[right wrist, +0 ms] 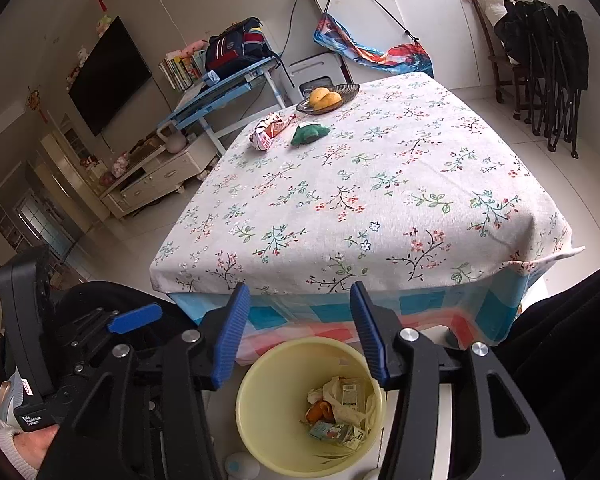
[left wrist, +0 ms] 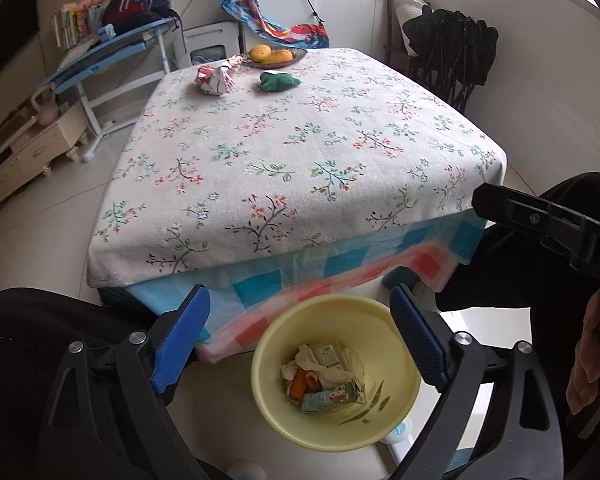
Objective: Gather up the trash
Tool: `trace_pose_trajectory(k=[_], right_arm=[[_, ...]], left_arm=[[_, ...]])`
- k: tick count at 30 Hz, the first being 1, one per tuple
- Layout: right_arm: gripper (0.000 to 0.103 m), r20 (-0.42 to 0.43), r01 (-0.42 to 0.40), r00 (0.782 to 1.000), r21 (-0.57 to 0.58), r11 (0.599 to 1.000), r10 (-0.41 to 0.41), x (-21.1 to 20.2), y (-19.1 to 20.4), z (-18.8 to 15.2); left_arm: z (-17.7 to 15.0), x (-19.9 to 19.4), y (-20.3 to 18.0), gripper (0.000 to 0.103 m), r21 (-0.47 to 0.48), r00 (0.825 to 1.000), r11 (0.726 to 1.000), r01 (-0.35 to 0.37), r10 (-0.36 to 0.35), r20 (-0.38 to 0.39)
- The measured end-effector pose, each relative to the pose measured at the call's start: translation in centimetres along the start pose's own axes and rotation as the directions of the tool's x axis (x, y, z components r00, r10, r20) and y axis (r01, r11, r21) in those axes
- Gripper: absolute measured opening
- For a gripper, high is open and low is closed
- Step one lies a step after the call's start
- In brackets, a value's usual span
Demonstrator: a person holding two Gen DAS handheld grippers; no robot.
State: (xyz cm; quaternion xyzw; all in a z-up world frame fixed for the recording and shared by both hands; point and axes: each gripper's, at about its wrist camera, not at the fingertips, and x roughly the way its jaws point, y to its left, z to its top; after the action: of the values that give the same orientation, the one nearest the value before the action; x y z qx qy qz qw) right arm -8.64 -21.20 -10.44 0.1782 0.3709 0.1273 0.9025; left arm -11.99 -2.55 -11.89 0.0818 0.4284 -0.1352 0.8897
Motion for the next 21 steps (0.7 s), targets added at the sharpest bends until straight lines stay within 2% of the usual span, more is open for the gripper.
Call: trace_pose_trajectory(k=[6, 16, 21], right_arm=[[0.052, -0.003, 0.005, 1.000, -0.014, 1.000, -0.005, 0.1, 0.2, 0.0], [0.052, 0.005, 0.016, 1.000, -0.074, 0.997, -0.016, 0.2, 1.4, 0.1], [0.056, 0.010, 0.018, 1.000, -0.111, 0.994, -0.017, 0.4, 2.1, 0.2]], left_arm=[[0.6, -1.0, 0.7, 0.096, -0.016, 0.993, 0.995, -0.097, 0.098, 0.070], [1.8, -2.2, 2.4, 0.096, -0.071, 0.981, 0.989, -0.129, 0.138, 0.140], [2.1, -2.5, 3.3, 0.096, -0.105, 0.976, 0.985, -0.135, 0.150, 0.157]])
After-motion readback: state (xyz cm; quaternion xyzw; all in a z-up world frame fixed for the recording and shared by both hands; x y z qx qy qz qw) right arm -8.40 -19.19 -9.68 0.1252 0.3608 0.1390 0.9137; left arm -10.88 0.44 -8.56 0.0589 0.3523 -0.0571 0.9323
